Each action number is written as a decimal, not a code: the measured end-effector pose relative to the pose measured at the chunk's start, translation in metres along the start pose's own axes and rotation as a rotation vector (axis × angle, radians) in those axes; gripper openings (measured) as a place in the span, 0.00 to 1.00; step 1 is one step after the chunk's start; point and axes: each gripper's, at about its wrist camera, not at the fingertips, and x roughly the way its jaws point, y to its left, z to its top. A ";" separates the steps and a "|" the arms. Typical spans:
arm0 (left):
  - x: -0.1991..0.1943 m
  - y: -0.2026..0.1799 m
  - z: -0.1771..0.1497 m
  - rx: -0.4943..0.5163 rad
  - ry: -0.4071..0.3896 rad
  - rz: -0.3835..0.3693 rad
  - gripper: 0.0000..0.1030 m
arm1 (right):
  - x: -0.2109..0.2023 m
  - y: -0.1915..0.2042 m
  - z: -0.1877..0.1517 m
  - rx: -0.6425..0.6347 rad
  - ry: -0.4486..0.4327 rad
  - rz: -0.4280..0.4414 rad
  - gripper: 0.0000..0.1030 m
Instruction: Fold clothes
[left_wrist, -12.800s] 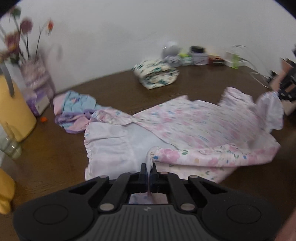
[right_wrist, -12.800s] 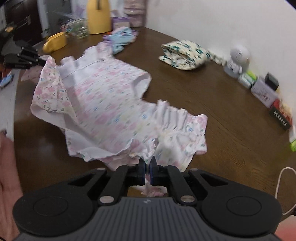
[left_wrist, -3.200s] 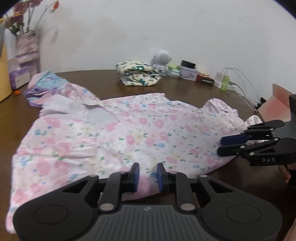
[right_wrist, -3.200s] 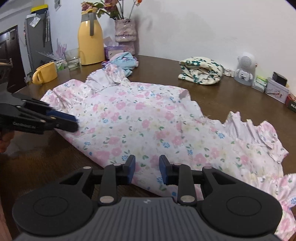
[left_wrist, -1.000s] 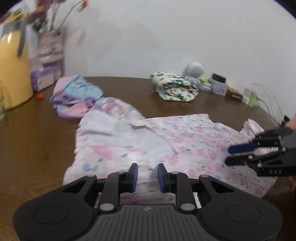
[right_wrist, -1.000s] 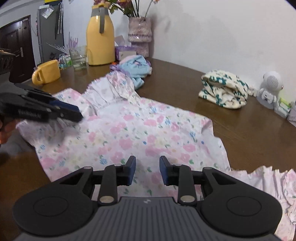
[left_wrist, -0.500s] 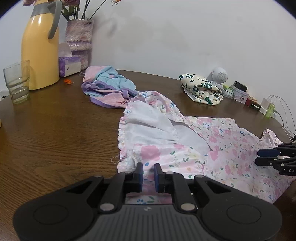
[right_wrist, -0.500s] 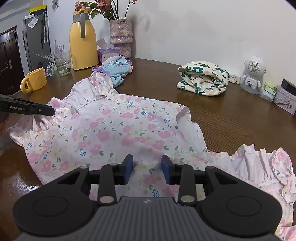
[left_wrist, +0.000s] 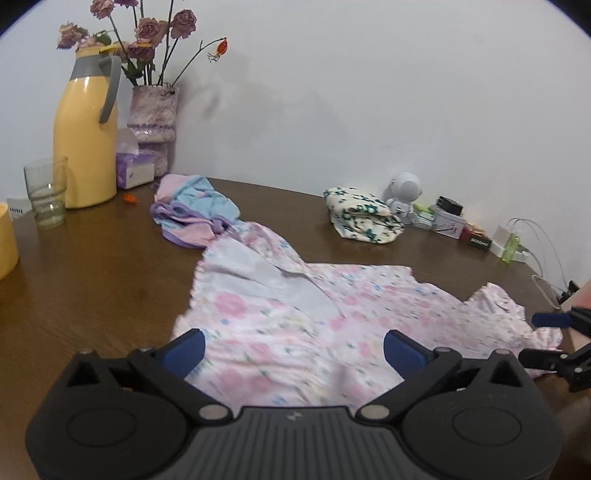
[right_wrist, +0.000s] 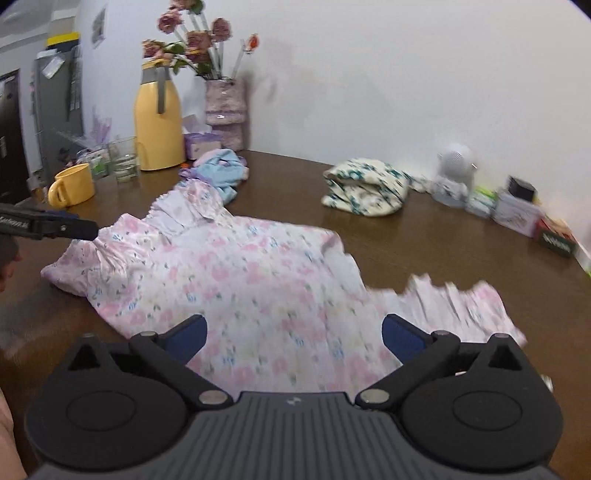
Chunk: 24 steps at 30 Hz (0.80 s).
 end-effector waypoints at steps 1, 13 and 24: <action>-0.001 -0.003 -0.003 -0.007 0.003 -0.011 1.00 | -0.003 -0.001 -0.003 0.011 0.000 -0.008 1.00; -0.001 -0.025 -0.010 0.027 0.037 -0.023 1.00 | -0.021 -0.003 -0.030 0.093 0.001 -0.051 1.00; 0.010 -0.031 0.034 0.206 0.033 0.025 1.00 | -0.034 -0.046 -0.010 0.096 -0.018 -0.139 1.00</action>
